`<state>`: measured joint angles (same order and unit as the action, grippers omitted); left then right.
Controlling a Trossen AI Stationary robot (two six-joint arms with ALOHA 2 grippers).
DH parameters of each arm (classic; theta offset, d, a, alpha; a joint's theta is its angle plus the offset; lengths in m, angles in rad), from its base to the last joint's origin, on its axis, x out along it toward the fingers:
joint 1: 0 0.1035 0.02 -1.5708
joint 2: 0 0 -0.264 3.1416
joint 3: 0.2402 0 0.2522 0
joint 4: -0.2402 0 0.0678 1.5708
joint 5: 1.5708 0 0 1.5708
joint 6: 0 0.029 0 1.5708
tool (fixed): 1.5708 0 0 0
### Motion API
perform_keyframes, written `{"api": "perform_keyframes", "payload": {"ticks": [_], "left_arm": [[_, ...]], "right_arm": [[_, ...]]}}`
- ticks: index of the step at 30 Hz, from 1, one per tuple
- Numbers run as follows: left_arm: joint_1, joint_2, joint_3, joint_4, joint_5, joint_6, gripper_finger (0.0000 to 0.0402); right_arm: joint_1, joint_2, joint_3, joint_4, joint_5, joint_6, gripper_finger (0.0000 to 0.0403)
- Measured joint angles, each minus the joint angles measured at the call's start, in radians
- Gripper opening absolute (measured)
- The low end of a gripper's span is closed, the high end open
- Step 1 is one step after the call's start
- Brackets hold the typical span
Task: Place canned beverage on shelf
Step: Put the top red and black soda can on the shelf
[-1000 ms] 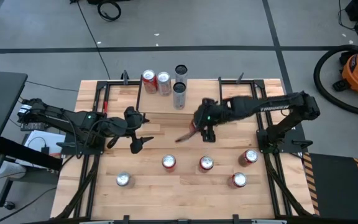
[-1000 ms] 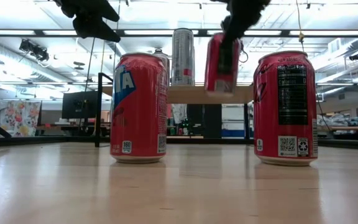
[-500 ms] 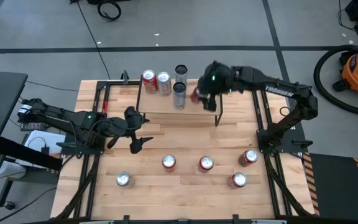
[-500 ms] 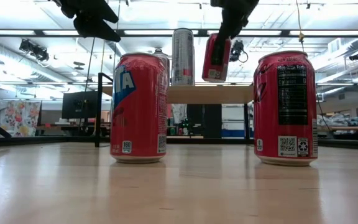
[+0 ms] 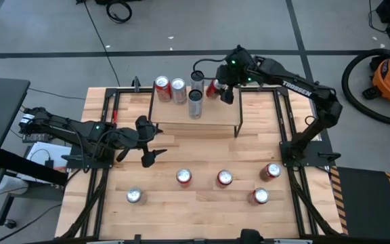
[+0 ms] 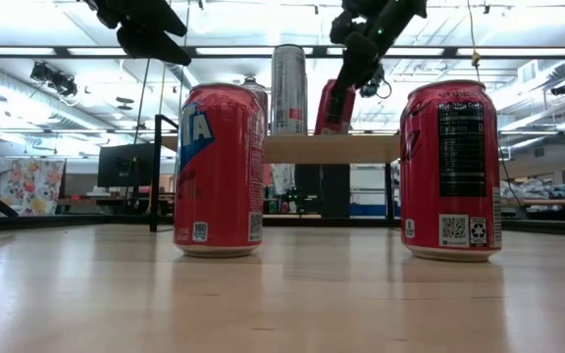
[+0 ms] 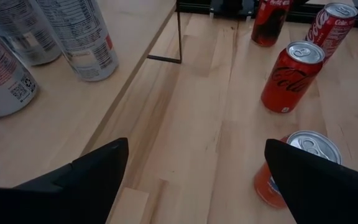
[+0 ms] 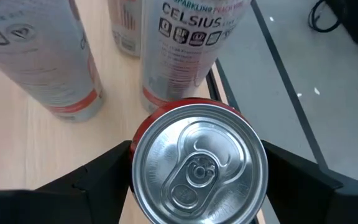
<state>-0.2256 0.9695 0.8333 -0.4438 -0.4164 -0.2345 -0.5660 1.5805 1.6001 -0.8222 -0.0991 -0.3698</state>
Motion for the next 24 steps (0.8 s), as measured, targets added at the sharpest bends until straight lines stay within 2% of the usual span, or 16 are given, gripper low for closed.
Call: {"api": "perform_keyframes", "payload": {"ticks": [18,24], "left_arm": [[0.0,0.0,0.0,-0.002,-0.008,-0.005,0.0389],[0.0,0.0,0.0,-0.002,-0.008,-0.005,0.0389]], "right_arm": [[-0.007,0.029,0.0,0.053,-0.045,-0.026,0.032],[-0.014,0.03,0.037,0.002,-0.041,-0.026,0.0321]]}}
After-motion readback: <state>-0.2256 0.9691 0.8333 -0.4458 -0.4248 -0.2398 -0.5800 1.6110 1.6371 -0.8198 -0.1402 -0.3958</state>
